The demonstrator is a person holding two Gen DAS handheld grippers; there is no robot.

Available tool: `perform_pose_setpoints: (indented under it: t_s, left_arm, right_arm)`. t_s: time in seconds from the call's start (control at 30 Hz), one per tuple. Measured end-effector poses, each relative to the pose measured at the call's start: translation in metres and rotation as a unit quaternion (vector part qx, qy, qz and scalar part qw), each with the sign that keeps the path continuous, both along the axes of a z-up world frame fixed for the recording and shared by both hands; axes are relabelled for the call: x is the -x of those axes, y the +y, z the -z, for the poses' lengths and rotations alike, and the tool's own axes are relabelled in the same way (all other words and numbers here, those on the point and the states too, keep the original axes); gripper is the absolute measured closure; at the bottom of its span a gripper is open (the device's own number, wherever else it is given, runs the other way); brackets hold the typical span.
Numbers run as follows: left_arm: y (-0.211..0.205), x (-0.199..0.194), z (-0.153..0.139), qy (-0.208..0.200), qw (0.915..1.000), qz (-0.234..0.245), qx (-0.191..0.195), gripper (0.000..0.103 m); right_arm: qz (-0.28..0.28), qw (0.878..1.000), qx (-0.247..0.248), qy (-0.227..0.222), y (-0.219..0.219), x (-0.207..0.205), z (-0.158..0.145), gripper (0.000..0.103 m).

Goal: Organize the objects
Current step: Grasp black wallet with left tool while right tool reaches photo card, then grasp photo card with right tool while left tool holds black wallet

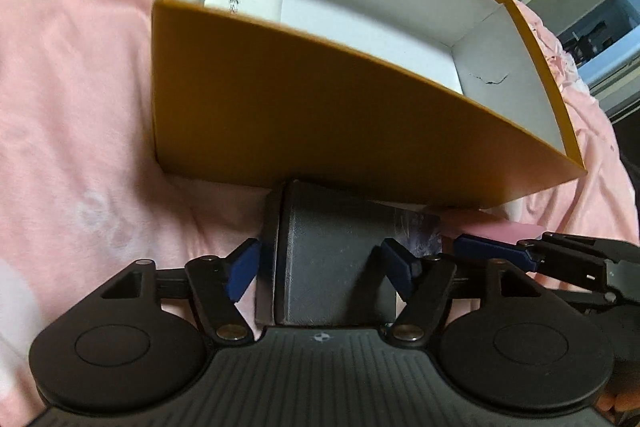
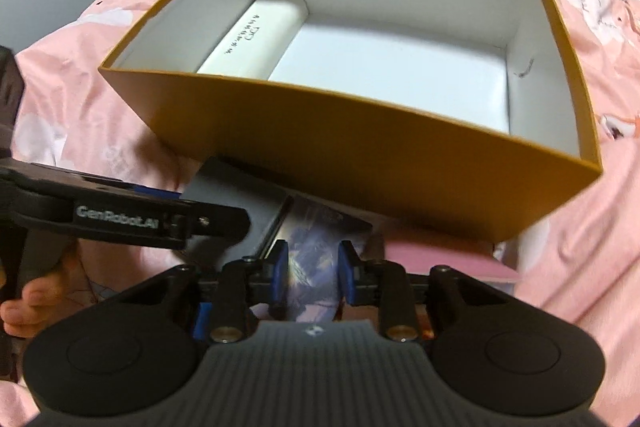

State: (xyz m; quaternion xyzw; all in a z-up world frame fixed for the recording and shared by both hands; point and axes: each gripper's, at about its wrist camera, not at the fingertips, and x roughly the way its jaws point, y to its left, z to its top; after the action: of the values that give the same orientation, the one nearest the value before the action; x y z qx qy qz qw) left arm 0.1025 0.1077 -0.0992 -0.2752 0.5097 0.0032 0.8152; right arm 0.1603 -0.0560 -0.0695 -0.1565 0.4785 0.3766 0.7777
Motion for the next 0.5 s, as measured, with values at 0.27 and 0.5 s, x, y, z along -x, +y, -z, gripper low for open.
perform_pose_setpoints:
  t_s: [0.27, 0.5]
  left_arm:
    - [0.011, 0.001, 0.006, -0.006, 0.9987, -0.032, 0.039, 0.036]
    - [0.007, 0.02, -0.017, -0.045, 0.9978, -0.047, 0.016, 0.055]
  right_arm:
    - [-0.004, 1.0, 0.0, -0.007, 0.002, 0.005, 0.003, 0.074]
    - [0.008, 1.0, 0.004, -0.01, 0.002, 0.011, 0.004, 0.072]
